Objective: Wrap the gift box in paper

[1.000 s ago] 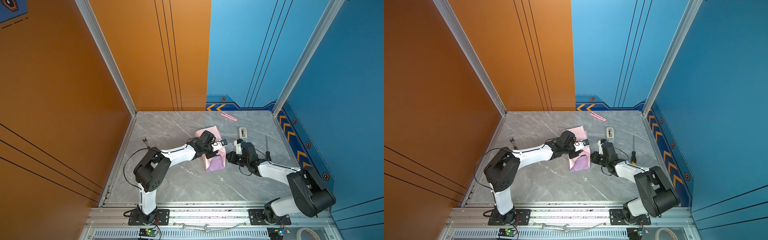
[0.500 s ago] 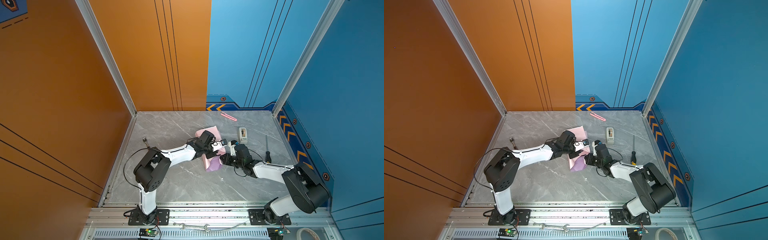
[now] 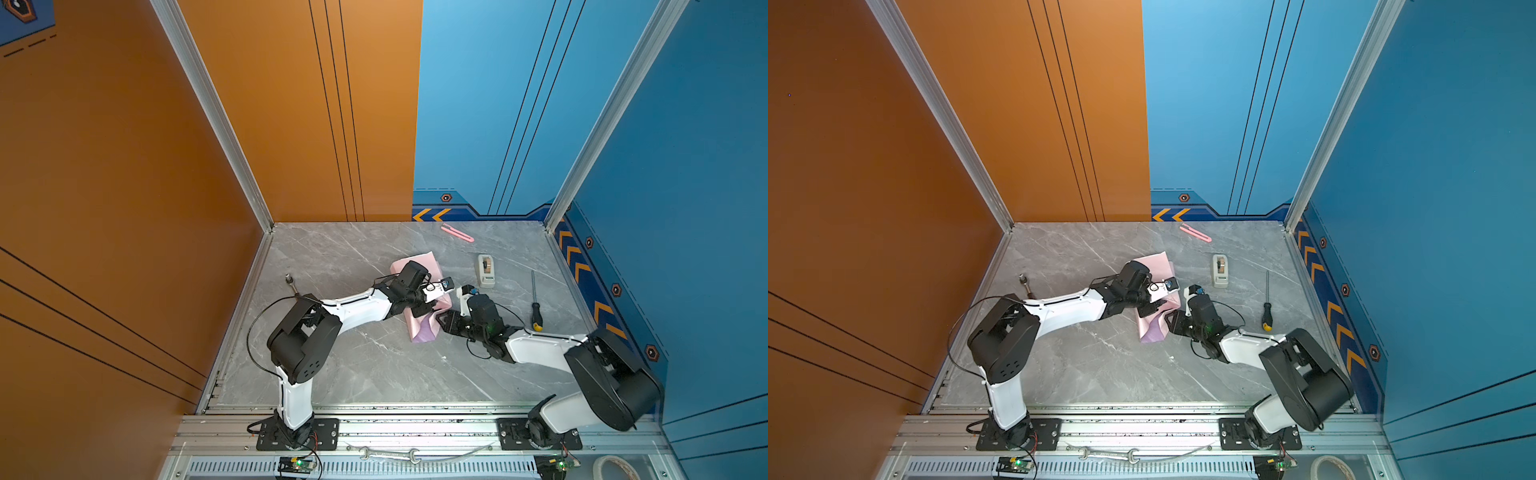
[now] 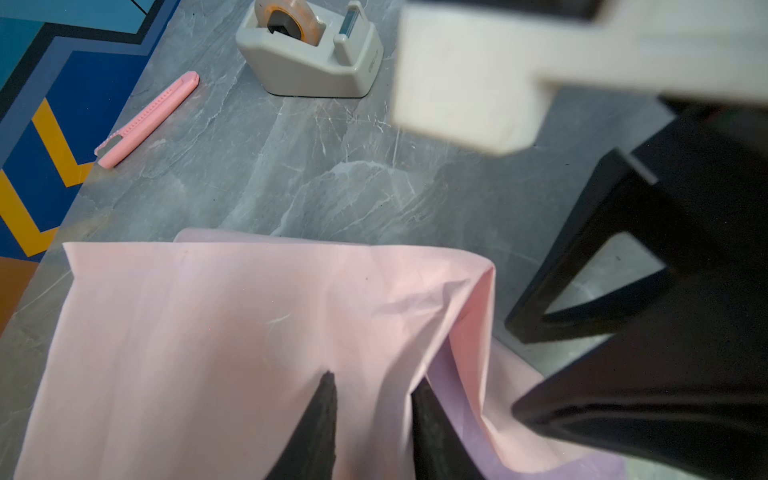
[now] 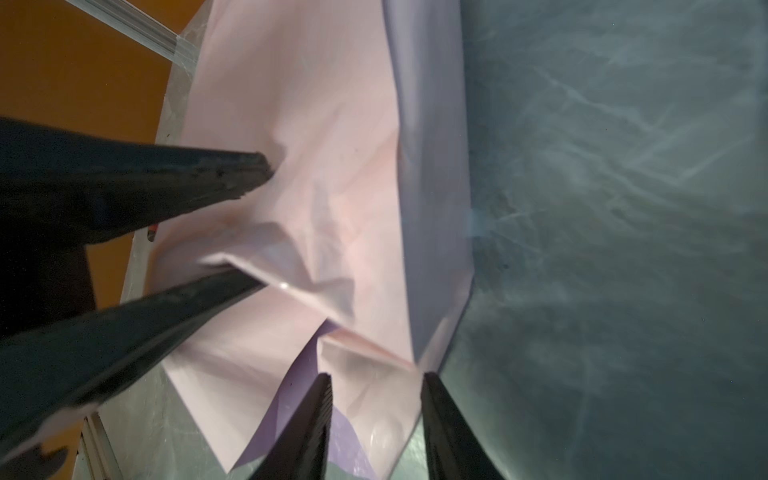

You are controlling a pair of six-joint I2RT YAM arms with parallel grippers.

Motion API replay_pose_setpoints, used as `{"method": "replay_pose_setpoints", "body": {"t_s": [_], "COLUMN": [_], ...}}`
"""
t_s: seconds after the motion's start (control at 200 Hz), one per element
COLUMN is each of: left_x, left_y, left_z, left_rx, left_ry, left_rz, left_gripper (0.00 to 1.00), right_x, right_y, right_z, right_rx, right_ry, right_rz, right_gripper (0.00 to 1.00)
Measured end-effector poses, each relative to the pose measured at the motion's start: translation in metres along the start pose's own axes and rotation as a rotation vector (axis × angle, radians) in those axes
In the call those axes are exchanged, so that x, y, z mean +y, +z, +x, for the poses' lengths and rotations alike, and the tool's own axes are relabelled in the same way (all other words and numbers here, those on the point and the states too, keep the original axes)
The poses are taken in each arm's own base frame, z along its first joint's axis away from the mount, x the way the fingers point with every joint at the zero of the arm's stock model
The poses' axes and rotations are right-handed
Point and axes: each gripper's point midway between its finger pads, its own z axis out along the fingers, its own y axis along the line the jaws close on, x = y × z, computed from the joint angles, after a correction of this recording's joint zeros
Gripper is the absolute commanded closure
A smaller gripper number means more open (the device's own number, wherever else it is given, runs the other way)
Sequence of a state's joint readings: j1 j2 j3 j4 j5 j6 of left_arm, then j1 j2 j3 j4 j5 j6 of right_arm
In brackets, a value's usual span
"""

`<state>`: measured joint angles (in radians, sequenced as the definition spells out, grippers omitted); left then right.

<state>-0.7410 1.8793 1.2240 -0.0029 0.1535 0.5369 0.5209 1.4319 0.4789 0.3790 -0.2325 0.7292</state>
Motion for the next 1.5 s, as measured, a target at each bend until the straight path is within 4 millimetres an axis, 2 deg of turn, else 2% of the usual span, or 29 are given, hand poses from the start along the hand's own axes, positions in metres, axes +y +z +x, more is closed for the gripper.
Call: {"method": "replay_pose_setpoints", "body": {"t_s": [0.14, 0.255, 0.355, 0.531, 0.646, 0.771, 1.011, 1.162, 1.272, 1.387, 1.502], "left_x": [-0.002, -0.004, -0.007, -0.01, -0.011, -0.013, 0.001, 0.003, 0.0, -0.005, -0.002], "left_y": [0.0, 0.0, 0.0, 0.0, -0.002, -0.006, -0.026, -0.026, -0.018, -0.008, -0.005], "left_z": [-0.001, -0.002, -0.003, -0.003, -0.004, -0.007, -0.026, -0.024, -0.013, 0.002, 0.004], "left_rx": [-0.005, -0.01, -0.012, -0.014, -0.015, -0.021, -0.093, -0.089, -0.05, -0.004, 0.007], "left_ry": [-0.007, -0.007, -0.009, -0.014, -0.029, -0.056, -0.115, -0.11, -0.098, -0.093, -0.081], "left_rz": [0.011, 0.021, 0.031, 0.045, 0.054, 0.065, 0.049, 0.046, 0.054, 0.065, 0.048], "left_gripper": [0.63, 0.58, 0.54, 0.47, 0.44, 0.43, 0.42, 0.42, 0.43, 0.43, 0.48], "right_x": [-0.003, -0.009, -0.005, 0.012, 0.012, 0.002, -0.009, -0.009, -0.009, -0.008, -0.004], "right_y": [-0.03, -0.042, -0.041, -0.026, -0.013, -0.001, 0.0, -0.001, -0.001, -0.001, -0.005], "right_z": [-0.027, -0.044, -0.055, -0.072, -0.068, -0.055, -0.047, -0.047, -0.047, -0.049, -0.052], "right_rx": [-0.073, -0.08, -0.046, -0.003, 0.045, 0.105, 0.131, 0.135, 0.135, 0.133, 0.12], "right_ry": [0.023, 0.058, 0.071, 0.056, 0.046, 0.046, 0.039, 0.029, 0.023, 0.022, 0.014], "right_rz": [-0.011, -0.012, -0.003, -0.018, 0.0, 0.055, 0.104, 0.106, 0.106, 0.103, 0.093], "right_gripper": [0.49, 0.45, 0.44, 0.48, 0.55, 0.62, 0.66, 0.63, 0.6, 0.51, 0.48]}}
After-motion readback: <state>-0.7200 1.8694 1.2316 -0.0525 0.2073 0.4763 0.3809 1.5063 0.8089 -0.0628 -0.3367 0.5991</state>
